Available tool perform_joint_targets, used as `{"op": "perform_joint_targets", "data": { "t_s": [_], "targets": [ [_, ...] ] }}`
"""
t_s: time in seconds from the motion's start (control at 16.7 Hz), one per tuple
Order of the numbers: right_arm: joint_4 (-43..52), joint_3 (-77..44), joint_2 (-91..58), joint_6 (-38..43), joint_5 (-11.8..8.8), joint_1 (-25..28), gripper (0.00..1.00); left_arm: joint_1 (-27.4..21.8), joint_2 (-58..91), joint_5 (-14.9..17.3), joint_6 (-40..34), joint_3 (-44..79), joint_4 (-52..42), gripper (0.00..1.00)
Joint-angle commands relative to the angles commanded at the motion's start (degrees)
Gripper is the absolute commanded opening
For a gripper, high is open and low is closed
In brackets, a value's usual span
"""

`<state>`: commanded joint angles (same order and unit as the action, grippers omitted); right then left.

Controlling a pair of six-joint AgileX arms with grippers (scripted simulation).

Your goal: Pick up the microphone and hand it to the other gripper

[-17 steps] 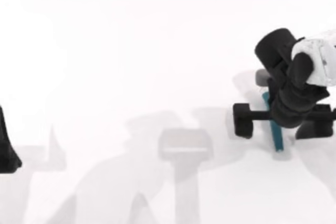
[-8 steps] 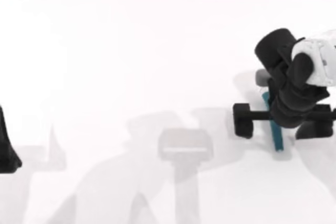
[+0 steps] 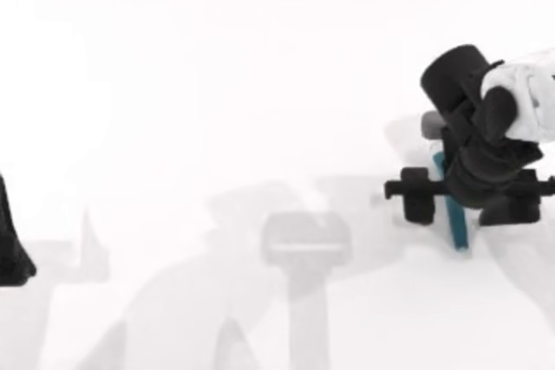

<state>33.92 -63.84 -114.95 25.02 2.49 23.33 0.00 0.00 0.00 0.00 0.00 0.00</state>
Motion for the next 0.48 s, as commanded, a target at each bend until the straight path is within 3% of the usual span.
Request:
{"op": "perform_joint_targets", "data": {
  "t_s": [0.48],
  "targets": [
    [0.0,0.0,0.0,0.0,0.0,0.0,0.00,0.0,0.0,0.0,0.0,0.0,0.0,1.00]
  ]
}}
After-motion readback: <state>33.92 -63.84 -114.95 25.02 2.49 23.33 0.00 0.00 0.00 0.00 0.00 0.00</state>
